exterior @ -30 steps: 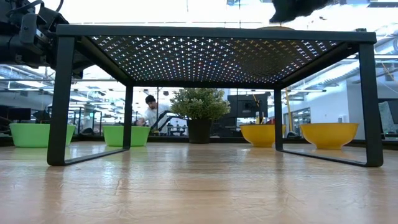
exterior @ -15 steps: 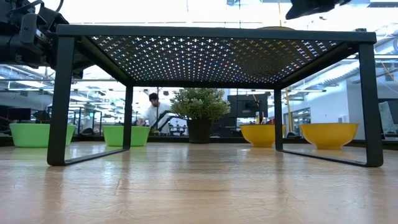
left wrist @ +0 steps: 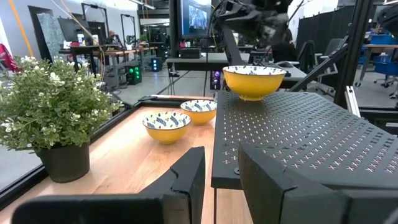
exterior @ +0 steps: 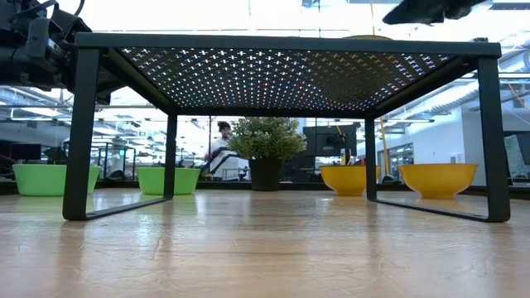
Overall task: Pick & Place Mini bowls
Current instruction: Stack the right white patterned bowl on top of the white patterned bowl on the shelf
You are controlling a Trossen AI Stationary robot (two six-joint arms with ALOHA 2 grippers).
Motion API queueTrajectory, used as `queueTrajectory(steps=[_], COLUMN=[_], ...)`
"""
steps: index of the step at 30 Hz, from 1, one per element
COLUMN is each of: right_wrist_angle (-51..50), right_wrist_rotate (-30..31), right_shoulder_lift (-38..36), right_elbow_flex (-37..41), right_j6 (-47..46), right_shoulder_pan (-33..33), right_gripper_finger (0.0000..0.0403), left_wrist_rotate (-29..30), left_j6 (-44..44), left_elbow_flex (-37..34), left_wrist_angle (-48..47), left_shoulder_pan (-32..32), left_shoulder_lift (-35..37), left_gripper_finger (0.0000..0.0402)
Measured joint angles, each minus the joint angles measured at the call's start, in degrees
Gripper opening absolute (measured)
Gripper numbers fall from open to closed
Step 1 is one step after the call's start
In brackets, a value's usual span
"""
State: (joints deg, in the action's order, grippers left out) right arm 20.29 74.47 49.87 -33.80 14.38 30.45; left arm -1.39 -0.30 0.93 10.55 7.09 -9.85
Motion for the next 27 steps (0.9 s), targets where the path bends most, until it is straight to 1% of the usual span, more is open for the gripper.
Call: queueTrajectory(steps=[3,4,5,7,8,9,10,11,12,13,14,19,21,23,27], right_wrist_angle=[-0.6,-1.5,-3.7,-11.4,-16.8,-22.6,-29.1,-36.3,-43.1,-48.9,-52.9,-67.1,-69.7,-69.7,-67.5], right_wrist_rotate=[-9.1,-11.2,-11.5,-8.4,-6.3,-5.5,-6.8,-10.7,-16.2,-21.7,-25.6,-36.3,-41.6,-46.9,-55.9], right_shoulder_lift=[-2.8,-3.9,-5.1,-7.4,-8.6,-9.7,-10.7,-11.4,-11.8,-11.8,-11.5,-8.4,-6.8,-5.3,-3.2], right_elbow_flex=[0.0,-0.2,-0.8,-3.5,-5.3,-7.2,-9.2,-11.4,-13.4,-15.1,-16.0,-15.7,-14.7,-13.0,-10.3], right_j6=[-0.2,-0.1,-0.2,-2.4,-4.7,-8.1,-12.3,-17.2,-22.0,-26.0,-29.0,-39.4,-41.7,-42.2,-42.7], right_shoulder_pan=[0.2,-0.1,-0.5,-1.8,-2.6,-3.8,-5.1,-6.8,-8.9,-11.4,-14.1,-26.5,-30.0,-32.1,-33.1], right_gripper_finger=[0.0106,0.0105,0.0103,0.0100,0.0098,0.0096,0.0094,0.0092,0.0091,0.0089,0.0087,0.0085,0.0085,0.0087,0.0092], left_wrist_rotate=[0.0,0.0,0.0,0.0,0.0,0.0,0.0,0.0,0.0,0.0,0.0,0.0,0.0,0.0,0.0], left_j6=[0.0,0.0,0.0,0.0,0.0,0.0,0.0,0.0,0.0,0.0,0.0,0.0,0.0,0.0,0.0], left_elbow_flex=[0.0,0.0,0.0,0.0,0.0,0.0,0.0,0.0,0.0,0.0,0.0,0.0,0.0,0.0,0.0], left_wrist_angle=[0.0,0.0,0.0,0.0,0.0,0.0,0.0,0.0,0.0,0.0,0.0,0.0,0.0,0.0,0.0], left_shoulder_pan=[0.0,0.0,0.0,0.0,0.0,0.0,0.0,0.0,0.0,0.0,0.0,0.0,0.0,0.0,0.0], left_shoulder_lift=[0.0,0.0,0.0,0.0,0.0,0.0,0.0,0.0,0.0,0.0,0.0,0.0,0.0,0.0,0.0], left_gripper_finger=[0.0099,0.0099,0.0099,0.0099,0.0099,0.0099,0.0099,0.0099,0.0099,0.0099,0.0099,0.0099,0.0099,0.0099,0.0099])
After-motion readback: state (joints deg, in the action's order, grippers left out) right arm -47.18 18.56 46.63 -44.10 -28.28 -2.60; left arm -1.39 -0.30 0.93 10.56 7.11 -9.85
